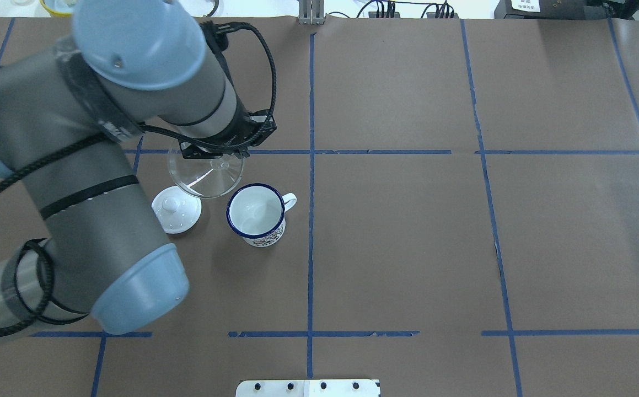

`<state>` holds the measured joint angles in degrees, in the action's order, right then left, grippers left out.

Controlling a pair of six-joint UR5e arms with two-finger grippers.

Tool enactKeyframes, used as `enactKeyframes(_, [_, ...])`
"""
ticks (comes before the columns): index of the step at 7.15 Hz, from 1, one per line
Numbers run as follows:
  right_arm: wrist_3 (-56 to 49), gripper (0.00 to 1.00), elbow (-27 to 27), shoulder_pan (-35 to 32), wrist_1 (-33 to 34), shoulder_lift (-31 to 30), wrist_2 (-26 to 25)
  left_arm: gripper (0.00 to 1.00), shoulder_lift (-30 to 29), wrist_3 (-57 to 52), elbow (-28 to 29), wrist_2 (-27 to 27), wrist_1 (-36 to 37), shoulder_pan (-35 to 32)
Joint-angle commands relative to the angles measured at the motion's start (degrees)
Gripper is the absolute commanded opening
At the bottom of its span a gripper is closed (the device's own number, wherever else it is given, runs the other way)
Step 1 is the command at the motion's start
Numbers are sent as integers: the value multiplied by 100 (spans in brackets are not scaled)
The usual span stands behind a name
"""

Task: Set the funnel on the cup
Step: 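Lift the glass funnel and carry it over the open mug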

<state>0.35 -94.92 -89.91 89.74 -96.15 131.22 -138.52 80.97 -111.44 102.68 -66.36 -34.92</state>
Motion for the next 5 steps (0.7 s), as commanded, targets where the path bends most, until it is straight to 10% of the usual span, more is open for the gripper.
enactKeyframes(1, [0, 100, 0, 0, 0, 0, 0, 0, -140, -160, 430, -318, 9, 501])
enactKeyframes(5, [0, 100, 0, 0, 0, 9, 0, 0, -61, -187, 712, -371, -184, 960])
